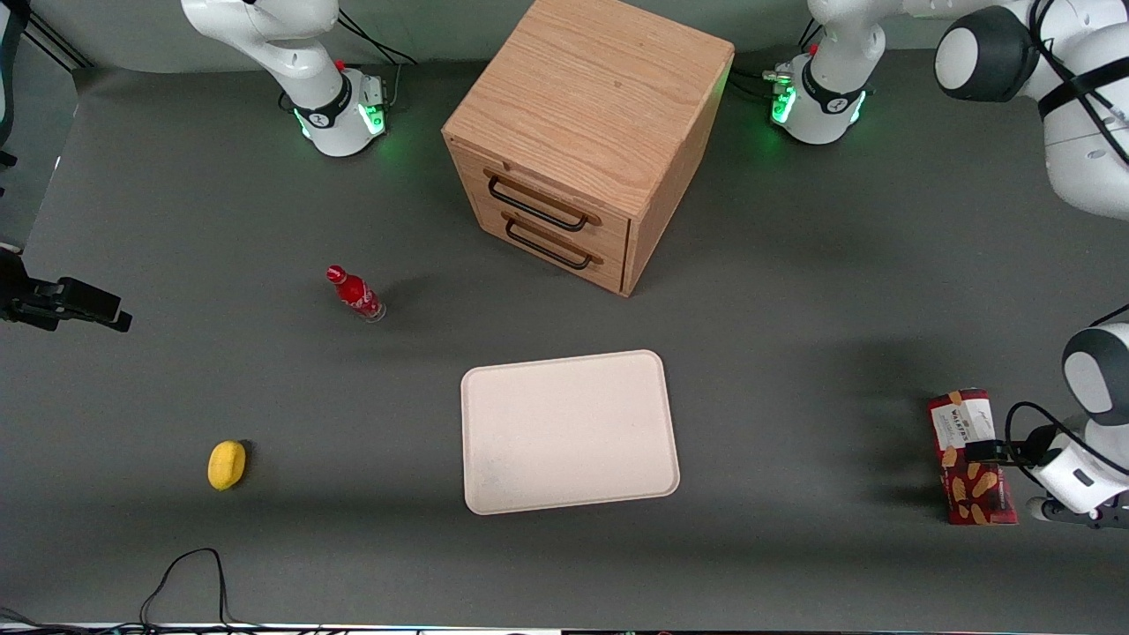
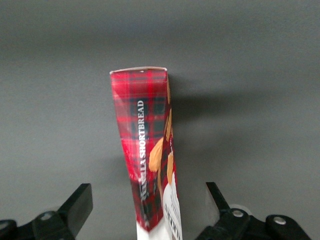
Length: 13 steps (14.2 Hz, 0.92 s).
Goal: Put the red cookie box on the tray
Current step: 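Close the left gripper on the end of the shortbread box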
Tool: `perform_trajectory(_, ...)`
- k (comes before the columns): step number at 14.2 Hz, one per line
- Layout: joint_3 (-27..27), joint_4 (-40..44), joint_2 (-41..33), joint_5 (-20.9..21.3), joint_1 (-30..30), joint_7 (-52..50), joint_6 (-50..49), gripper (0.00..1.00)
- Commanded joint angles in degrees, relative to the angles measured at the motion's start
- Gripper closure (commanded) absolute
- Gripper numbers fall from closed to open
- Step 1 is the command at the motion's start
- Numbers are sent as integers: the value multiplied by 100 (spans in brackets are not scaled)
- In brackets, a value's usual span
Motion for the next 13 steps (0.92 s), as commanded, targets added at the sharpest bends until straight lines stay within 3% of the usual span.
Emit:
perform_trajectory(1,35,24,105,41,-39,82,288,0)
perform_trajectory(10,26,-19,79,67,-83,83,9,0)
perform_trajectory(11,26,-19,70,67,-82,83,-18,6)
perform_trajectory(13,35,-2,70,67,-74,92,-132,32)
